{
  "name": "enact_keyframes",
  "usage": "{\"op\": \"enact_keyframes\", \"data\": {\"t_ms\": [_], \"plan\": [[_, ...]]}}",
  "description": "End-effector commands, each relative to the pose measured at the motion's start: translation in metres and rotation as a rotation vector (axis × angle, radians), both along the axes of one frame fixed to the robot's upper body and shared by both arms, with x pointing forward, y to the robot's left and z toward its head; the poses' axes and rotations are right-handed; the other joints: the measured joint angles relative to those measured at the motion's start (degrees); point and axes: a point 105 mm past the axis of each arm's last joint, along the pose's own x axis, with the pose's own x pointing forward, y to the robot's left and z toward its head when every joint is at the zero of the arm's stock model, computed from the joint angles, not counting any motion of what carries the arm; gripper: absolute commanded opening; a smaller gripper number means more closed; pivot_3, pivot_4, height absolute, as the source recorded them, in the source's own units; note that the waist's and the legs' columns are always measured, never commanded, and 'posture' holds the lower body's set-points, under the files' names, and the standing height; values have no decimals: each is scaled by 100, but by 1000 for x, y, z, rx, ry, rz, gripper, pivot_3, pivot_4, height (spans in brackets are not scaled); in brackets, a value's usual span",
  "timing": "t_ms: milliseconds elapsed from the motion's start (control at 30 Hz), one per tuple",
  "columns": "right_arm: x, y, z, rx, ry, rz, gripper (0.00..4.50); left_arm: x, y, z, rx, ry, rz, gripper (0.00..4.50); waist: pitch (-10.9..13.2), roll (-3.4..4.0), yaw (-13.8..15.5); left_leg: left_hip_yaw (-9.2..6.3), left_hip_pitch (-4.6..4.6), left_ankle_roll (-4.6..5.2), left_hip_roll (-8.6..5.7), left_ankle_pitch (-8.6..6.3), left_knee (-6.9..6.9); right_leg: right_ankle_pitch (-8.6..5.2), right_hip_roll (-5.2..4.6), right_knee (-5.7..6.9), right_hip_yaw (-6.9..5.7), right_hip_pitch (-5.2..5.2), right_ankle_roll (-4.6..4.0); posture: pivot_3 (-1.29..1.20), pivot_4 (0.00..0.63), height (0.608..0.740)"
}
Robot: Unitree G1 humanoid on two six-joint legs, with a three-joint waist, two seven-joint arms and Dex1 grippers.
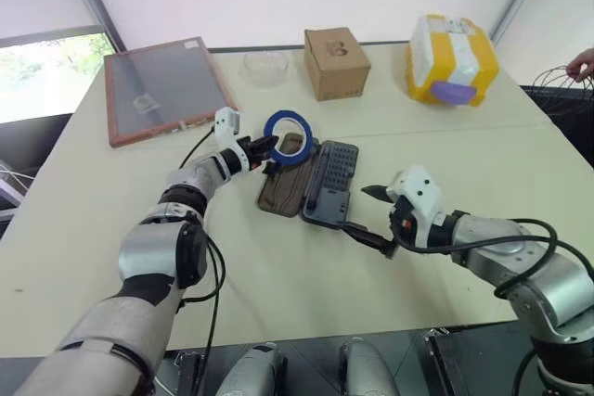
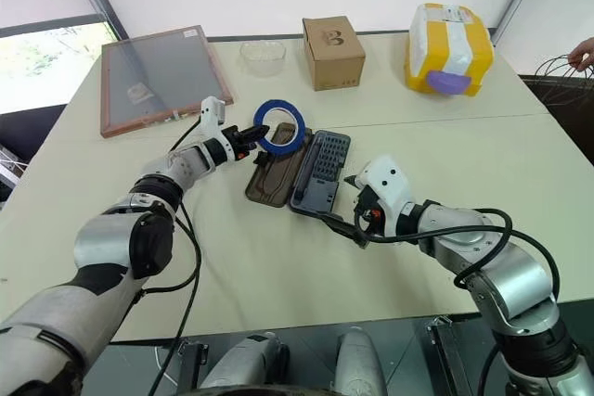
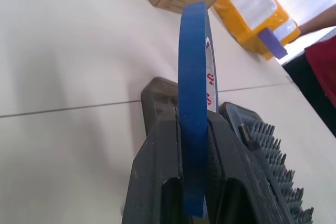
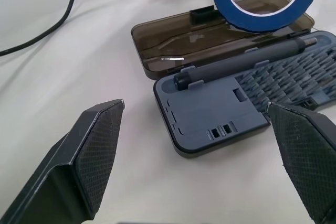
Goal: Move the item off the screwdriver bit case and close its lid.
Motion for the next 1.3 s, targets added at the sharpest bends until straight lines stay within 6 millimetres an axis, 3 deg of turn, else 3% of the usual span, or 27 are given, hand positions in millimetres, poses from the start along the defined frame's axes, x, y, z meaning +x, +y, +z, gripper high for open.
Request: {"op": "enact_keyframes", "data": {"t_ms": [33, 167, 333, 367, 400, 467, 733, 833, 867, 900, 1100, 1233, 1300], "plan": [[0, 4, 7, 10, -39, 18, 4500, 6, 18, 16, -23, -58, 70, 27, 0, 0, 0, 0, 0, 0, 0, 0, 0, 0, 0, 0, 0, 0, 0, 0, 150, 740], [1, 1, 12, 14, -50, 16, 4500, 13, 51, 35, -68, -87, 197, 27, 0, 0, -47, 0, -1, 0, 2, 0, -2, 0, 1, 0, 0, -4, 0, 0, 150, 740], [1, -5, 23, 58, -64, 14, 4500, 11, 118, 59, -212, -95, 417, 27, 1, -1, -145, 1, -11, 0, 5, 0, -6, 0, -1, 36, 3, -34, 0, 0, 150, 740], [3, -6, 24, 63, -65, 12, 4500, 7, 140, 60, -268, -77, 489, 27, 1, -1, -139, 0, -12, 0, 4, 0, -4, 0, -3, 65, 4, -42, 0, 0, 150, 740], [6, -7, 22, 60, -63, 10, 4500, -3, 164, 58, -312, -66, 559, 27, 1, -1, -150, -1, -12, 0, 3, 0, -5, 0, -4, 67, 4, -44, 0, 0, 150, 740], [9, -8, 19, 52, -56, 12, 4500, -23, 192, 53, -334, -58, 643, 27, 0, 0, -167, 2, -8, 0, 3, 0, -7, 0, -3, 70, 11, -43, 0, 0, 150, 740], [16, 0, 12, 61, -39, 79, 4500, -109, 236, 30, -287, -21, 891, 27, 1, -31, -35, -15, -13, 0, -5, 0, 16, 0, 0, 68, 15, -30, -1, 0, 150, 740], [21, 5, 10, 62, -36, 112, 4500, -122, 243, 25, -300, -14, 949, 27, 1, -32, 28, -9, 3, -1, -5, -1, 15, -1, 0, 62, 16, -18, -3, 0, 150, 740], [22, 6, 10, 61, -35, 121, 4500, -125, 245, 24, -301, -13, 965, 1025, 1, -32, 42, -10, 5, -1, -4, -1, 14, -1, 1, 61, 15, -15, -3, 0, 150, 740], [23, 7, 10, 60, -35, 127, 4500, -126, 247, 24, -318, -15, 976, 1330, 1, -32, 55, -12, 5, -1, -4, -1, 14, -1, 0, 61, 15, -14, -3, 0, 150, 740], [24, 7, 8, 53, -31, 141, 4500, -132, 251, 18, -336, 9, 1014, 4475, 1, -33, 21, -10, 7, -1, -5, -1, 11, -1, -1, 60, 15, -13, -3, 0, 150, 740], [24, 5, 6, 49, -24, 138, 4500, -136, 251, 17, -261, 24, 992, 4475, 1, -34, 11, -10, 9, -2, -2, -1, 7, -1, 1, 60, 15, -16, -3, 0, 150, 740], [22, 2, 4, 43, -19, 131, 4500, -144, 251, 11, -66, 76, 914, 4475, 1, -34, -8, -9, 8, -2, -2, -1, 5, -1, 1, 61, 16, -17, -3, 0, 150, 740]]}}
